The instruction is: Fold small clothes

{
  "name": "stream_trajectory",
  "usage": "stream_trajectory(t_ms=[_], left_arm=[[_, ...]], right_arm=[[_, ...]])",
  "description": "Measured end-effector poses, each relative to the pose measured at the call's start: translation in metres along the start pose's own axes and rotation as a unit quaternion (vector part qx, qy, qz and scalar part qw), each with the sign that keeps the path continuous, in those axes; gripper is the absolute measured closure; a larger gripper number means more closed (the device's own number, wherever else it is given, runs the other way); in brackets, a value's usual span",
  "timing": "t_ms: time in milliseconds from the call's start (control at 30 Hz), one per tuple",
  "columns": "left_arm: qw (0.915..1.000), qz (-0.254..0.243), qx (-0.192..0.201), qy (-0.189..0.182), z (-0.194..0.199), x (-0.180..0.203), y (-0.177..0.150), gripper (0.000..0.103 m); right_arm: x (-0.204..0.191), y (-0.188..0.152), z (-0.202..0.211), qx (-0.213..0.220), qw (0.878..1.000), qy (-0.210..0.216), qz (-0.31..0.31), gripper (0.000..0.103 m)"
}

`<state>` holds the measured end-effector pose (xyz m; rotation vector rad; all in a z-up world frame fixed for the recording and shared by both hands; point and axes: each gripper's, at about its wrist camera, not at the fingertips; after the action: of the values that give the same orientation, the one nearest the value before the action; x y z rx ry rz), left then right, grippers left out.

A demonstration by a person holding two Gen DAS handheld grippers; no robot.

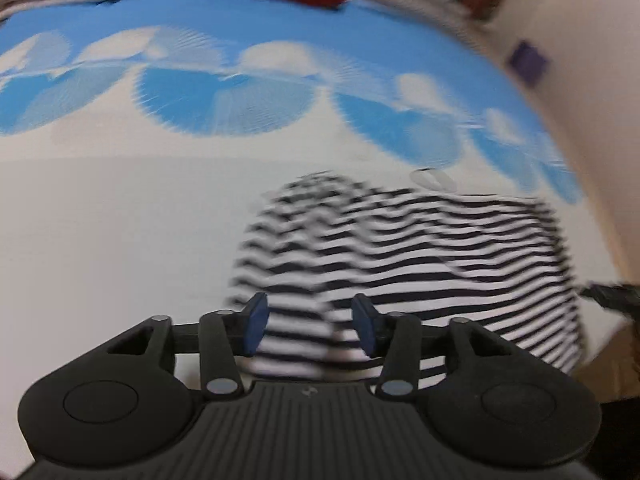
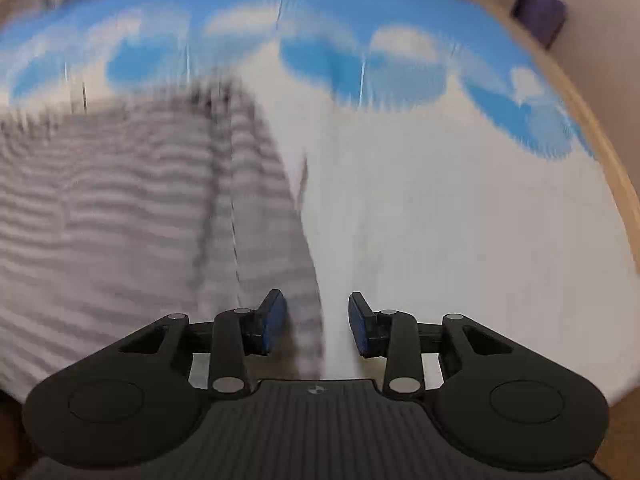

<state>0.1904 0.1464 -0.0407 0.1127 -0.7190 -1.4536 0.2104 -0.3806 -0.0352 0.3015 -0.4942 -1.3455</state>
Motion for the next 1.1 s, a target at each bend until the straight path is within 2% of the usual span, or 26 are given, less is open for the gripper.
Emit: stream_trajectory(t_ms=[67, 133, 167, 233, 300, 433, 500, 633, 867, 1100], left_arm=[[0.9987, -0.049, -0.010, 0.000, -0.014, 0.019, -0.007, 0.041], [0.9948, -0.095, -0.030, 0.025, -0.035, 0.034, -0.010, 0.041], [0.9932, -0.102, -0.039, 0.039, -0.055, 0.035, -0.010, 0.041], [0.9898, -0.093, -0.064, 0.087, -0.081, 0.021, -0.010, 0.043], [0.9854, -0.067, -0.088, 0.130, -0.090, 0.005, -0.007, 0.044], [0.9895, -0.023, -0.049, 0.134, -0.085, -0.007, 0.015, 0.044], [0.9894, -0.022, -0.037, 0.139, -0.087, -0.007, 0.023, 0.044], [0.9921, -0.009, -0.023, 0.123, -0.092, -0.007, 0.044, 0.045], [0.9885, -0.024, -0.038, 0.145, -0.126, 0.001, 0.057, 0.045], [0.9876, -0.015, -0.039, 0.151, -0.135, -0.008, 0.060, 0.040]], right_arm=[[-0.001, 0.011, 0.000, 0.031, 0.999, 0.018, -0.024, 0.065], [-0.008, 0.017, 0.000, 0.056, 0.997, 0.027, -0.035, 0.064], [-0.016, 0.025, -0.007, 0.059, 0.997, 0.028, -0.034, 0.064], [-0.026, 0.036, -0.022, 0.058, 0.998, 0.023, -0.026, 0.062], [-0.033, 0.042, -0.043, 0.042, 0.999, 0.015, -0.018, 0.061], [-0.040, 0.046, -0.076, 0.000, 0.999, -0.027, -0.025, 0.057], [-0.034, 0.054, -0.085, 0.003, 0.998, -0.025, -0.053, 0.057], [-0.029, 0.069, -0.094, 0.021, 0.997, -0.028, -0.073, 0.057], [-0.033, 0.085, -0.111, 0.027, 0.996, -0.039, -0.074, 0.057], [-0.037, 0.094, -0.122, 0.027, 0.995, -0.051, -0.082, 0.057]])
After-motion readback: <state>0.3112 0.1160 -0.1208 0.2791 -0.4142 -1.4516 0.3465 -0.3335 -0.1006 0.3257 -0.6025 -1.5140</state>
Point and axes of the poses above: each gripper's, at about its wrist camera, not at the fingertips, and z roughly against the way its jaws point, x to its right, y to its top, and after that the axes turned 6 degrees about -y, right-handed
